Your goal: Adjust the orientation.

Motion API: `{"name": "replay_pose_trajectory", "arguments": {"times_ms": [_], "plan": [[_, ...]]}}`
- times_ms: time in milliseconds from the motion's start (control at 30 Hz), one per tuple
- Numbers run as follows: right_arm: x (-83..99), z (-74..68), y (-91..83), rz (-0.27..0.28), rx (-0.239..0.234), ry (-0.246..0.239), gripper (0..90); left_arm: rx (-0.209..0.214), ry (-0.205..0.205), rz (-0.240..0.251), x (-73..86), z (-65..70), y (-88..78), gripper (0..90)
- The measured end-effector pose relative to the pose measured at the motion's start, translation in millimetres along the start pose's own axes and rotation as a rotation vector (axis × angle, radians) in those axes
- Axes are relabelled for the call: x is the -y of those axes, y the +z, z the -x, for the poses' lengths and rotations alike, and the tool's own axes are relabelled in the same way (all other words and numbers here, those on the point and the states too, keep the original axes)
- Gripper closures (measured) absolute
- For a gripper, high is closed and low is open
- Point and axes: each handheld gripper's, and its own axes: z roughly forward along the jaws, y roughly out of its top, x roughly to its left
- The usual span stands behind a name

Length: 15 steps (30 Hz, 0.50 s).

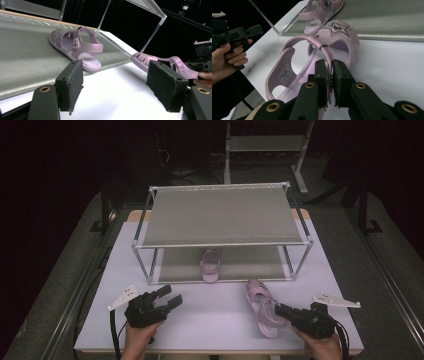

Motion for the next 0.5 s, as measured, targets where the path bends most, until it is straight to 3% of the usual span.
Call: {"name": "replay_pose_trajectory", "arguments": {"times_ms": [233,500], "plan": [[-10.4,-1.1,5.3,0.004,0.006,-0.024,81.8,-0.003,-0.019,0.012,-1.1,-2.4,-2.4,27.2],[-19.7,-5.9,6.3,0.019,0.013,-0.053,81.8,-0.006,-0.013,0.018,-2.0,-1.4,-3.6,27.0]]}}
